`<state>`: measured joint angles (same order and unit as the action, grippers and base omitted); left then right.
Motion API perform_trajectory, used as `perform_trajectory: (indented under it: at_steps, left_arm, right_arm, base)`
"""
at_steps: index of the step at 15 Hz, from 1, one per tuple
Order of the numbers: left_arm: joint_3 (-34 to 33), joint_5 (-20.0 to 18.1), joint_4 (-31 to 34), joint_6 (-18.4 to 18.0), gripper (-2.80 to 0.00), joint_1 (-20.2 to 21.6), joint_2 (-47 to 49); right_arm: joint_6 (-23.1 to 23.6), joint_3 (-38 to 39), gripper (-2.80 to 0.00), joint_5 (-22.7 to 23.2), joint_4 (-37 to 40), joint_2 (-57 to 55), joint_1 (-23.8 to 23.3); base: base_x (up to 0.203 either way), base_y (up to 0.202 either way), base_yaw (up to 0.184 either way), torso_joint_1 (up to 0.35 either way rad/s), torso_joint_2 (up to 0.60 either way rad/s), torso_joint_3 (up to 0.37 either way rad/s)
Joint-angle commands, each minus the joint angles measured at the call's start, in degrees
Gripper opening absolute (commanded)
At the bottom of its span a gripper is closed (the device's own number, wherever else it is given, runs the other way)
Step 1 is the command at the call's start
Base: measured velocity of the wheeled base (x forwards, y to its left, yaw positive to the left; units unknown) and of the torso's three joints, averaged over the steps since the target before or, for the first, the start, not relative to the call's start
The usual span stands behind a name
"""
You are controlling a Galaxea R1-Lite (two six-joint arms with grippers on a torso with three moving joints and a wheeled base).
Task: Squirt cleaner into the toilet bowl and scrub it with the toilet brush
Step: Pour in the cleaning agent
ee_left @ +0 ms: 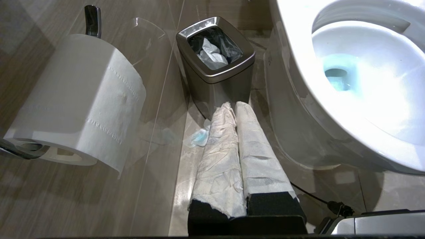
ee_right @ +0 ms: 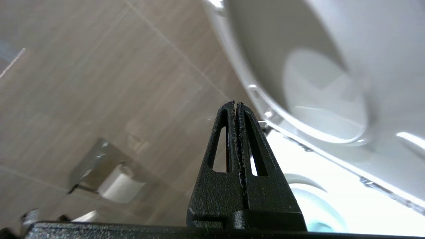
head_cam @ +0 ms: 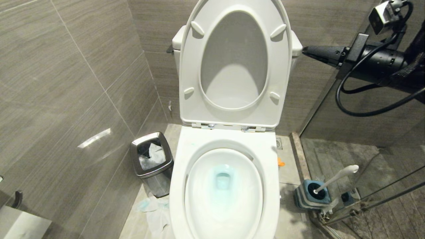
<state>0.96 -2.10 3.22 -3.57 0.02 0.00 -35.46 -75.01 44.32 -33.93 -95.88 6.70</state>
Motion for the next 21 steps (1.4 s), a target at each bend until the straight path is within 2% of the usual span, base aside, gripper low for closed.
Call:
perform_trajectory:
  at_steps: [1, 3, 6, 8, 10, 11, 13, 15, 16, 19, 21]
  left_arm:
    - [0.0, 0.0, 0.0, 0.0, -2.8, 0.1, 0.0]
    - [0.0, 0.0, 0.0, 0.0, -2.8, 0.1, 0.0]
    - [0.0, 0.0, 0.0, 0.0, -2.8, 0.1, 0.0]
    - [0.0, 0.0, 0.0, 0.0, -2.8, 0.1, 0.0]
    - [0.0, 0.0, 0.0, 0.0, -2.8, 0.1, 0.0]
    - [0.0, 0.0, 0.0, 0.0, -2.8, 0.1, 0.0]
    - [0.0, 0.0, 0.0, 0.0, -2.8, 0.1, 0.0]
    - [0.0, 0.0, 0.0, 0.0, -2.8, 0.1, 0.0]
    - [0.0, 0.0, 0.0, 0.0, -2.8, 0.1, 0.0]
    - [0.0, 0.0, 0.0, 0.0, -2.8, 0.0, 0.0]
    - [0.0, 0.0, 0.0, 0.0, -2.8, 0.0, 0.0]
  right_arm:
    - [-0.1, 4.9, -2.8, -0.2, 2.8, 13.0, 1.3]
    - [0.0, 6.7, -2.8, -2.4, 9.5, 20.7, 1.0]
    - [0.3, 7.1, -2.8, -9.7, 20.8, 30.4, -0.1]
    - [0.5, 6.6, -2.8, -16.3, 29.8, 34.2, -3.3]
    - [1.7, 6.5, -2.8, -20.8, 35.2, 35.5, -6.2]
    - [3.8, 6.6, -2.8, -22.5, 37.8, 35.5, -7.4]
    - [11.6, 6.7, -2.8, -28.1, 44.7, 35.5, -9.3]
    - [19.2, 7.9, -2.8, -36.9, 50.8, 35.6, -9.8]
    - [21.5, 10.0, -2.8, -39.6, 52.4, 36.0, -9.8]
    - [23.2, 17.7, -2.8, -41.3, 52.5, 37.9, -9.8]
    - [23.4, 22.9, -2.8, -44.2, 52.0, 39.5, -9.8]
  base:
    - [0.0, 0.0, 0.0, 0.0, 0.0, 0.0]
    - [0.0, 0.0, 0.0, 0.0, 0.0, 0.0]
    - [0.0, 0.0, 0.0, 0.0, 0.0, 0.0]
    - [0.0, 0.0, 0.0, 0.0, 0.0, 0.0]
    - [0.0, 0.0, 0.0, 0.0, 0.0, 0.0]
    - [0.0, 0.0, 0.0, 0.0, 0.0, 0.0]
    - [0.0, 0.0, 0.0, 0.0, 0.0, 0.0]
    - [0.0, 0.0, 0.0, 0.0, 0.0, 0.0]
    - [0.0, 0.0, 0.0, 0.0, 0.0, 0.0]
    - [0.0, 0.0, 0.0, 0.0, 0.0, 0.0]
    - [0.0, 0.0, 0.0, 0.0, 0.0, 0.0]
